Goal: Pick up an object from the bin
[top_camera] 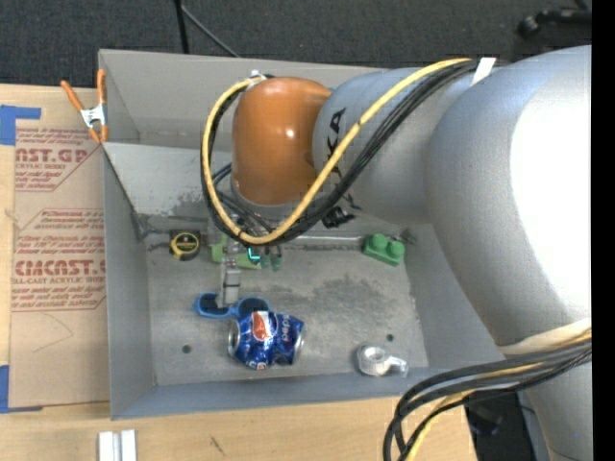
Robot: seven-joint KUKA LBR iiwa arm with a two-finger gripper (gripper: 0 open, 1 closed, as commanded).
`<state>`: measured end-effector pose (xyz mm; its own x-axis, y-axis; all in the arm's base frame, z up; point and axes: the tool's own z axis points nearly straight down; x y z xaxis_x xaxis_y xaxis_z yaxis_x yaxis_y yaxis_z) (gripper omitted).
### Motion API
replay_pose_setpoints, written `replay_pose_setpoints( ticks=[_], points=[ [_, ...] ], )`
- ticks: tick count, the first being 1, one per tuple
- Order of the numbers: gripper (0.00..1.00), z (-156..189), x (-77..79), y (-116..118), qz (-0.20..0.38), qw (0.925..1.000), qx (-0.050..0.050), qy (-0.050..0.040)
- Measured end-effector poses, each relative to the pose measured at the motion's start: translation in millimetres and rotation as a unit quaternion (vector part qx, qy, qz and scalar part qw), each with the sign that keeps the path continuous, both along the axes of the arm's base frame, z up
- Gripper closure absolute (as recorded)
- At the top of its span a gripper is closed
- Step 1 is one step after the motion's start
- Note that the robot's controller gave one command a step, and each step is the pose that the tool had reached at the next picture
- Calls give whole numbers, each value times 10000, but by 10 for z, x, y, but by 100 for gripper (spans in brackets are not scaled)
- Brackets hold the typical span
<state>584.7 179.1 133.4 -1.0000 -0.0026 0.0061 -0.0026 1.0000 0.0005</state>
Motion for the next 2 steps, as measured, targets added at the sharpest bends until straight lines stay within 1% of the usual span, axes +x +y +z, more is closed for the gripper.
replay_pose_setpoints(
  ticks=[1,2],
  points=[
    [0,-683,-230,-44,-213,9998,-5,4],
    [100,-636,-200,-43,-219,9998,8,-36]
  ],
)
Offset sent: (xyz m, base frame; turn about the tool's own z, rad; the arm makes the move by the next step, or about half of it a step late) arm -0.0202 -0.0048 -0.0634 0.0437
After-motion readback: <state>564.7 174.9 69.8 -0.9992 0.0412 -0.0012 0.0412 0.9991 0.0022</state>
